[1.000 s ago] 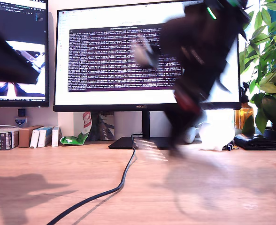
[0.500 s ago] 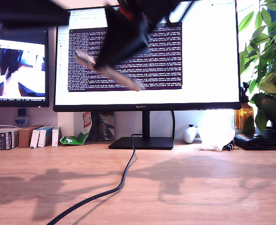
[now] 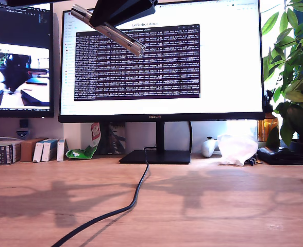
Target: Pick the metallic laser pointer with your right arm, pass it to your left arm, then place it down to the left side of the table
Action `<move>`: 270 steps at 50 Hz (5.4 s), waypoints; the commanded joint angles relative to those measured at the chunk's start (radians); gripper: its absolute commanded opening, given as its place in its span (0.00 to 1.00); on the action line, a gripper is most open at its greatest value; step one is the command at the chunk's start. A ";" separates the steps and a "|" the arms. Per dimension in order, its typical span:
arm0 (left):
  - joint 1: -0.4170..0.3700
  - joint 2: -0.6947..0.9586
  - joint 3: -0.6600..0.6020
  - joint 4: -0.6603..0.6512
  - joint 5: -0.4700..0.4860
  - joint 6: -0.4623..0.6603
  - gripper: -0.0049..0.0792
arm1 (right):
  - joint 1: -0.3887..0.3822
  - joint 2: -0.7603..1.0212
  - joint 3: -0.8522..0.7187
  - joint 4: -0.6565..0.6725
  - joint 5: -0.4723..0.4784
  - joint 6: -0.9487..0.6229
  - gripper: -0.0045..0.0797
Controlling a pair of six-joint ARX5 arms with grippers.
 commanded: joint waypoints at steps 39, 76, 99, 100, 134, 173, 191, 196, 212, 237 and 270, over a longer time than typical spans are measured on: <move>0.058 -0.004 0.004 0.013 0.472 -0.312 0.43 | 0.107 -0.121 0.006 -0.063 -0.090 -0.003 0.04; 0.081 -0.003 0.107 0.064 0.605 -0.456 0.38 | 0.120 -0.131 0.006 -0.056 -0.115 -0.002 0.04; 0.102 -0.002 0.107 -0.011 0.591 -0.370 0.38 | 0.139 -0.138 0.006 -0.058 -0.137 -0.002 0.04; 0.102 -0.002 0.107 -0.012 0.592 -0.370 0.38 | 0.139 -0.138 0.006 -0.057 -0.137 -0.002 0.04; 0.102 -0.002 0.107 -0.039 0.655 -0.370 0.36 | 0.138 -0.138 0.006 -0.049 -0.135 -0.002 0.04; 0.102 -0.002 0.107 -0.050 0.661 -0.306 0.03 | 0.139 -0.138 0.006 -0.040 -0.137 0.002 0.40; 0.103 -0.002 0.107 -0.130 0.598 -0.227 0.03 | 0.136 -0.169 0.006 -0.041 -0.129 0.002 0.44; 0.103 -0.002 0.107 -0.208 0.544 -0.148 0.03 | 0.127 -0.197 0.007 -0.043 -0.117 0.002 0.44; 0.102 -0.002 0.107 -0.449 0.179 0.038 0.03 | 0.075 -0.247 0.007 -0.156 -0.098 0.006 0.03; 0.102 0.142 0.106 -0.587 -0.178 0.141 0.03 | 0.076 -0.249 0.006 -0.224 -0.099 0.005 0.04; 0.113 0.448 0.106 -0.251 -0.214 0.188 0.03 | 0.070 -0.249 0.006 -0.237 -0.099 -0.002 0.04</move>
